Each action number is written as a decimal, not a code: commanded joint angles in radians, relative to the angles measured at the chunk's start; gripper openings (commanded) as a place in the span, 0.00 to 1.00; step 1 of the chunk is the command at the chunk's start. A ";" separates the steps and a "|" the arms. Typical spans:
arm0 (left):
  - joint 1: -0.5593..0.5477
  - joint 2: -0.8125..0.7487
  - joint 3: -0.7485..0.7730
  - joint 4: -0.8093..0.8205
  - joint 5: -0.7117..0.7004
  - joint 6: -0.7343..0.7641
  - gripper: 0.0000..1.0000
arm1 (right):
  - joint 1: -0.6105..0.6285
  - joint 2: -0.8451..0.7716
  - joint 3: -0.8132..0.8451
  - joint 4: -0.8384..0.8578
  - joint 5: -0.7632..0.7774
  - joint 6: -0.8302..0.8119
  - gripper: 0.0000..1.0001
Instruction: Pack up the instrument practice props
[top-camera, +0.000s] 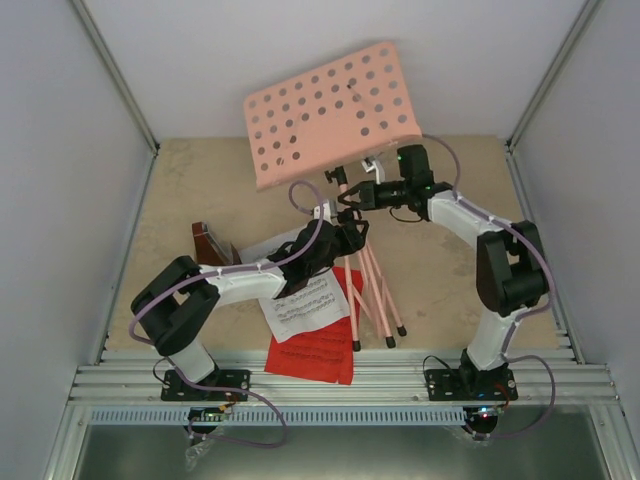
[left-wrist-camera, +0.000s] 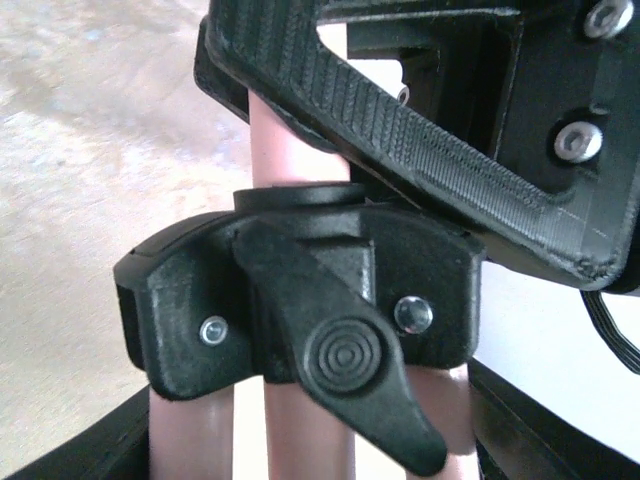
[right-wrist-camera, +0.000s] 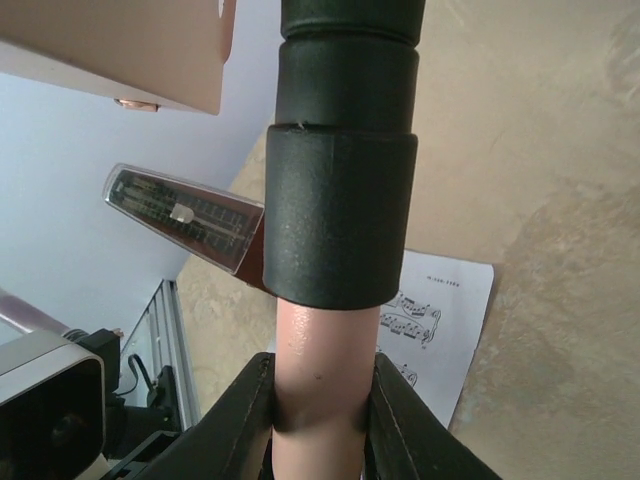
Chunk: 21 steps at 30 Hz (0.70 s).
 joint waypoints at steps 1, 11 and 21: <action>-0.047 -0.045 0.021 0.186 -0.070 -0.040 0.12 | 0.024 0.084 0.042 0.184 0.202 -0.162 0.07; -0.047 0.014 -0.011 0.254 -0.116 -0.133 0.12 | 0.038 0.172 0.008 0.206 0.231 -0.163 0.30; -0.021 0.075 -0.070 0.339 -0.120 -0.251 0.08 | 0.037 0.115 -0.135 0.301 0.311 -0.146 0.49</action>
